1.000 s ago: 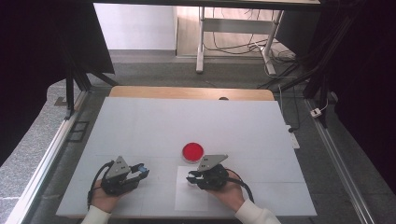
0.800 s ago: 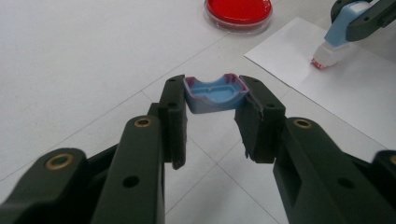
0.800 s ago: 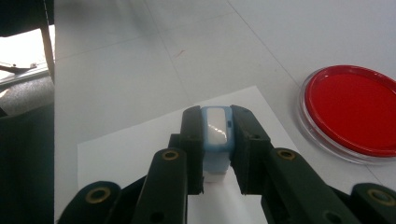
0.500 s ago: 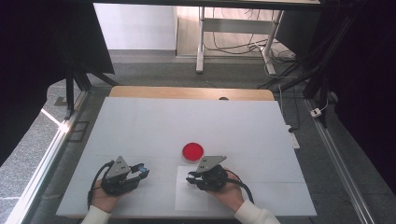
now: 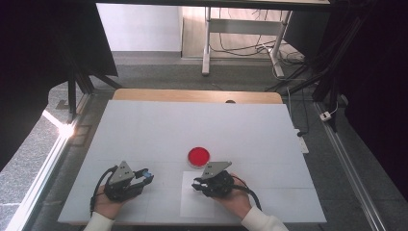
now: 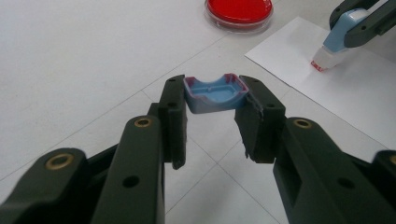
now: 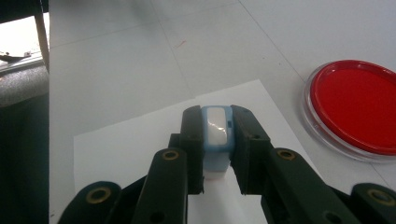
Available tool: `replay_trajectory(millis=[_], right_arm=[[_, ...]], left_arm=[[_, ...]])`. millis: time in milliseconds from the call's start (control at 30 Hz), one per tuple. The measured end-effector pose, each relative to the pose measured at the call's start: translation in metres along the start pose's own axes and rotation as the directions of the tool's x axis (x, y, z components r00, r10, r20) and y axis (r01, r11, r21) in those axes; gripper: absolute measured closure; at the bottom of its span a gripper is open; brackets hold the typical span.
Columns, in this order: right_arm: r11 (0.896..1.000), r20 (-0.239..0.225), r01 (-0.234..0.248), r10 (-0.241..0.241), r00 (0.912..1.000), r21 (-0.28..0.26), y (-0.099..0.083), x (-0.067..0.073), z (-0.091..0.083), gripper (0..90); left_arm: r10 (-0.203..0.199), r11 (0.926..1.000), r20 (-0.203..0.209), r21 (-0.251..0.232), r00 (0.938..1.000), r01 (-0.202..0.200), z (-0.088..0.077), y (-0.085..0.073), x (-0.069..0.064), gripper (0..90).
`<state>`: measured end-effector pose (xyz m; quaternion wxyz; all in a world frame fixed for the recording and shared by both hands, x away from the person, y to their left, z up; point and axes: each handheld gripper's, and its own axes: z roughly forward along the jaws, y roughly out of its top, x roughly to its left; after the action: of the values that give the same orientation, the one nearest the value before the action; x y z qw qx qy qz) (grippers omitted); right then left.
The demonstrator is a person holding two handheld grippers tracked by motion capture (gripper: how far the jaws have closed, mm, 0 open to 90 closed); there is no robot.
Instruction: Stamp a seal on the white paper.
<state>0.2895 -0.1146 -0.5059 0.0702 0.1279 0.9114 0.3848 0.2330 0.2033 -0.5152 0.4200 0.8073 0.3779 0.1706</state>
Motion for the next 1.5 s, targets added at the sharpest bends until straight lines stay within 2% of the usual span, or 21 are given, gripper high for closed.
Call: replay_trajectory(millis=[500, 900, 1300, 1500], right_arm=[[0.999, 0.006, -0.014, 0.013, 0.9999, 0.041, 0.0029, 0.0012, 0.0016, 75.1], [0.999, 0.007, -0.018, 0.017, 0.9998, 0.047, 0.0030, 0.0009, 0.0021, 75.2], [1.000, 0.002, -0.026, 0.026, 0.9997, 0.004, -0.0030, 0.0001, 0.0020, 75.4], [0.999, -0.012, -0.049, 0.049, 0.9987, -0.015, -0.0059, -0.0013, 0.0016, 75.4]], left_arm=[[0.002, 1.0000, -0.002, 0.004, 1.0000, -0.002, 0.0005, 0.0001, -0.0007, 64.0], [0.002, 1.0000, -0.003, 0.001, 1.0000, -0.002, 0.0003, 0.0003, -0.0016, 64.0], [-0.001, 1.0000, -0.005, -0.001, 1.0000, 0.001, -0.0001, 0.0003, -0.0016, 64.0], [-0.001, 1.0000, -0.004, -0.001, 1.0000, 0.001, -0.0005, 0.0004, -0.0018, 64.0]])
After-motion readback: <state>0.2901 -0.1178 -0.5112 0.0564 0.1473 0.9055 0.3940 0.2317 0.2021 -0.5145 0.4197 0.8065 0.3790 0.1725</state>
